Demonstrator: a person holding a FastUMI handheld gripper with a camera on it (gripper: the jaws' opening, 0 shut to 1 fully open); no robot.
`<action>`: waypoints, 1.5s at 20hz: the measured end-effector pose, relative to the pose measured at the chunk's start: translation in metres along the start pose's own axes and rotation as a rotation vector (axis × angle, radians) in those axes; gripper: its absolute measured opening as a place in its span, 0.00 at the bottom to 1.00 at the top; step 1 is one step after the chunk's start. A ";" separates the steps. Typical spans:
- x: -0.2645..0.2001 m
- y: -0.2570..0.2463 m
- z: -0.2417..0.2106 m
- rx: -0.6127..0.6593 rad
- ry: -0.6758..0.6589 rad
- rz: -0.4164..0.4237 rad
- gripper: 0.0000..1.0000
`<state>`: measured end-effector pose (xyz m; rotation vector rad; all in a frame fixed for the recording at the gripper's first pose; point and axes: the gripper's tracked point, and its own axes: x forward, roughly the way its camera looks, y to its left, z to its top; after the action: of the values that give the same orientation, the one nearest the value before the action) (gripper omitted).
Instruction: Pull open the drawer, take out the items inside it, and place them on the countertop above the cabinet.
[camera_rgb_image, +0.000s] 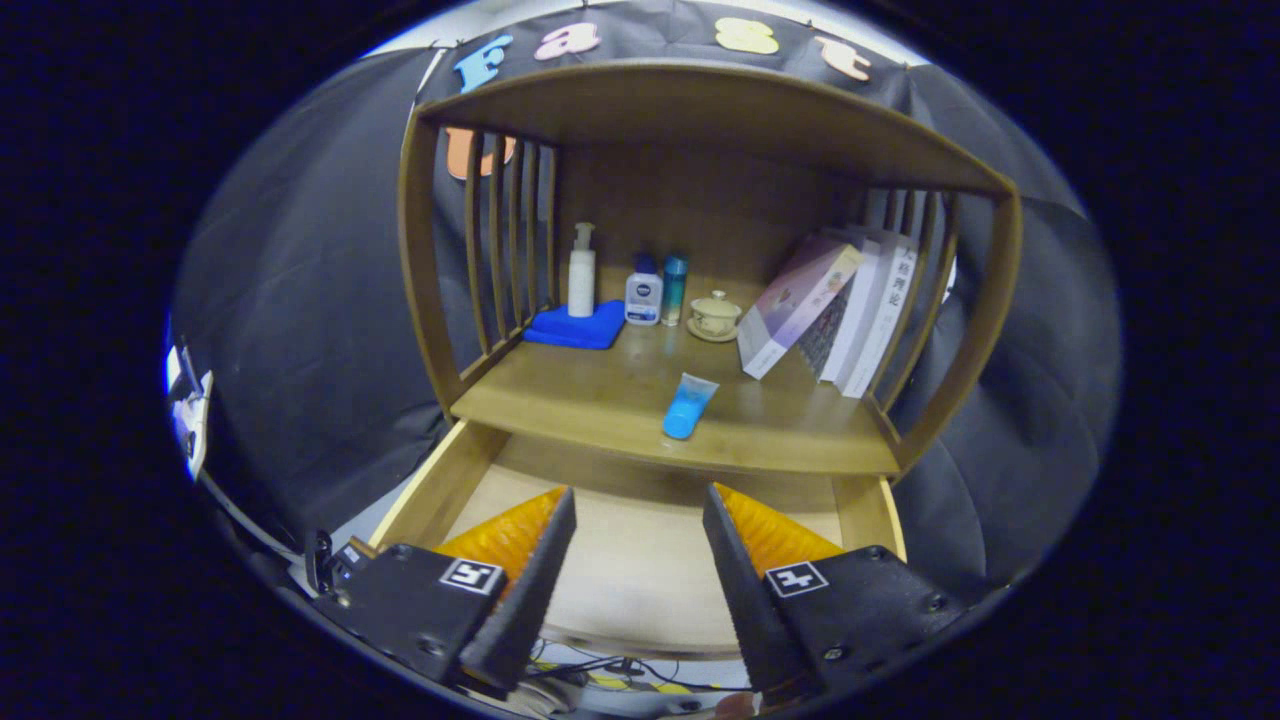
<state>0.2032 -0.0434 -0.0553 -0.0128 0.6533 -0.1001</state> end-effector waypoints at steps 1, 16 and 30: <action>-0.011 -0.002 -0.004 0.004 -0.024 -0.004 0.85; -0.043 0.019 -0.134 0.040 -0.280 -0.063 0.99; 0.028 0.012 -0.204 0.045 -0.317 -0.130 0.99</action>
<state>0.1023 -0.0305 -0.2351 -0.0275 0.3332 -0.2333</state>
